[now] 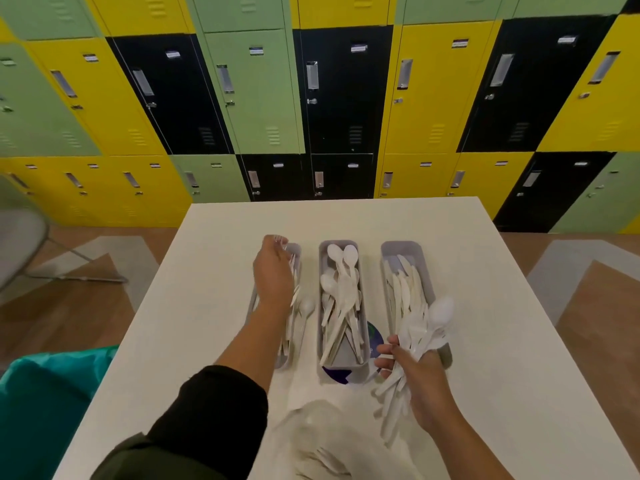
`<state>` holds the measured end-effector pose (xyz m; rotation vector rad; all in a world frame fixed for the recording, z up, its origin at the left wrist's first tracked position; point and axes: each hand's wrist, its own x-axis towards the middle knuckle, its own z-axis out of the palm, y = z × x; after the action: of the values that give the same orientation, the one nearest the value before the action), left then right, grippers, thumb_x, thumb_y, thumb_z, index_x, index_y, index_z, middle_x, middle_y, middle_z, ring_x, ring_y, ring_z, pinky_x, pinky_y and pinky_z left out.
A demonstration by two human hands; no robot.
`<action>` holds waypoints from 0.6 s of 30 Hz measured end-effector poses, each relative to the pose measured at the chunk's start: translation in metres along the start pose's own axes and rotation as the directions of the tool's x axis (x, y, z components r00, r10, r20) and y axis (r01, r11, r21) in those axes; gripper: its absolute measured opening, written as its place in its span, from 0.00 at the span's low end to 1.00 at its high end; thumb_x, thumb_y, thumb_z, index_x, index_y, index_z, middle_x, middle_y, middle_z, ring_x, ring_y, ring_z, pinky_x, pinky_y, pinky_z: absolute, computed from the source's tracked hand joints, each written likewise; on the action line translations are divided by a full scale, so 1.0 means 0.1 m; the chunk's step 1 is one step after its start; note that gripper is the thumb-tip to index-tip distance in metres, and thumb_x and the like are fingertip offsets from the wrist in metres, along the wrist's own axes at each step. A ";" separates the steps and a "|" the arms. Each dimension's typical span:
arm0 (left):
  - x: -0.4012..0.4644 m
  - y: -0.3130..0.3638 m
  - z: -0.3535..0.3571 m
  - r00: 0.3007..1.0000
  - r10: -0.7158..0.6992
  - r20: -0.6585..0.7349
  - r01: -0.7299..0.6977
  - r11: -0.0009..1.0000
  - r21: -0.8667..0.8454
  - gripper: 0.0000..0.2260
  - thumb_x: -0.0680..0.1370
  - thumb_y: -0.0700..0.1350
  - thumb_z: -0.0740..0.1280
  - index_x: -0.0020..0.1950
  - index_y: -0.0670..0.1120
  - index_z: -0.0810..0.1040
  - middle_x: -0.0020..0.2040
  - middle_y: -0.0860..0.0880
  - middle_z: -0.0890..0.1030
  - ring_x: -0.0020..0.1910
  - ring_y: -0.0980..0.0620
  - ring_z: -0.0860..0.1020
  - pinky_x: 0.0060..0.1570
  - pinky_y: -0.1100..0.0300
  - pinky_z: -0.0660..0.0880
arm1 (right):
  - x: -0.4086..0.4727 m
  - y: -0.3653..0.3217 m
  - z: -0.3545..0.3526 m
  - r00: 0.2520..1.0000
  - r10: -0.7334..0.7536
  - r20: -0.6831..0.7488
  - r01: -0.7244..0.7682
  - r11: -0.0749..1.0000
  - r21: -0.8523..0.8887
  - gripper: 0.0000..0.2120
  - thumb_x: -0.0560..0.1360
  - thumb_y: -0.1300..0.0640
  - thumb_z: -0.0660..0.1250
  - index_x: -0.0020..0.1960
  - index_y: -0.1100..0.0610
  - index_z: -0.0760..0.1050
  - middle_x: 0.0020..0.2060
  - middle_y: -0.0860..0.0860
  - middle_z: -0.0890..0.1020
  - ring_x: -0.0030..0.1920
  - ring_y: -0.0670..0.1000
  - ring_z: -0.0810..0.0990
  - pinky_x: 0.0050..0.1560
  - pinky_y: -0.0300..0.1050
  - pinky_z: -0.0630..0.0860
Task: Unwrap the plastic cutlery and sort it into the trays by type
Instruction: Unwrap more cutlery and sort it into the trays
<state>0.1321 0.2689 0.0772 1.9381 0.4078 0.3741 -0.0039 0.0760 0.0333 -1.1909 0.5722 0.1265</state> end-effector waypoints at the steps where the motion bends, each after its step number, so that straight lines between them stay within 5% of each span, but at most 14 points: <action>1: 0.03 -0.06 -0.06 0.999 -0.037 0.002 0.037 0.999 0.029 0.12 0.81 0.38 0.51 0.52 0.42 0.74 0.44 0.46 0.77 0.43 0.48 0.73 0.41 0.58 0.69 | 0.00 0.01 0.02 1.000 0.000 -0.002 0.000 1.000 -0.010 0.07 0.77 0.68 0.60 0.46 0.61 0.76 0.35 0.56 0.82 0.30 0.51 0.81 0.30 0.41 0.77; 7: -0.04 -0.30 -0.17 0.986 0.148 0.077 -0.166 0.838 0.520 0.14 0.80 0.44 0.60 0.66 0.46 0.70 0.67 0.42 0.71 0.65 0.41 0.67 0.64 0.50 0.64 | -0.01 0.02 0.16 0.998 0.023 0.055 -0.025 0.999 0.027 0.08 0.77 0.70 0.58 0.44 0.62 0.74 0.31 0.55 0.80 0.27 0.49 0.78 0.28 0.39 0.74; 10: -0.16 -0.37 -0.12 0.924 0.202 0.325 -0.380 0.578 0.722 0.14 0.80 0.48 0.58 0.66 0.48 0.70 0.74 0.44 0.63 0.74 0.43 0.56 0.73 0.45 0.52 | -0.02 0.02 0.22 0.996 0.026 0.086 -0.029 0.999 0.035 0.08 0.77 0.70 0.58 0.45 0.62 0.74 0.32 0.55 0.78 0.28 0.50 0.77 0.30 0.40 0.72; 13: -0.24 -0.42 -0.06 0.849 0.080 0.523 -0.520 0.304 0.798 0.16 0.81 0.48 0.57 0.67 0.46 0.68 0.78 0.41 0.46 0.76 0.40 0.38 0.71 0.36 0.39 | -0.03 0.02 0.25 0.998 -0.001 0.064 0.004 0.999 -0.040 0.08 0.78 0.68 0.59 0.46 0.61 0.75 0.33 0.55 0.81 0.29 0.50 0.80 0.35 0.44 0.74; 18: -0.34 -0.47 0.07 0.810 0.023 0.586 -0.584 0.130 0.801 0.07 0.77 0.40 0.60 0.52 0.42 0.75 0.77 0.36 0.42 0.74 0.38 0.30 0.67 0.31 0.36 | -0.02 0.04 0.27 0.999 -0.011 0.044 0.015 0.996 -0.092 0.08 0.77 0.68 0.59 0.46 0.61 0.76 0.31 0.52 0.83 0.30 0.50 0.81 0.35 0.43 0.77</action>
<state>0.0993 0.2656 0.0287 3.3667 -0.2418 -0.2180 0.0021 0.1022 0.0378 -1.2783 0.5252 0.1683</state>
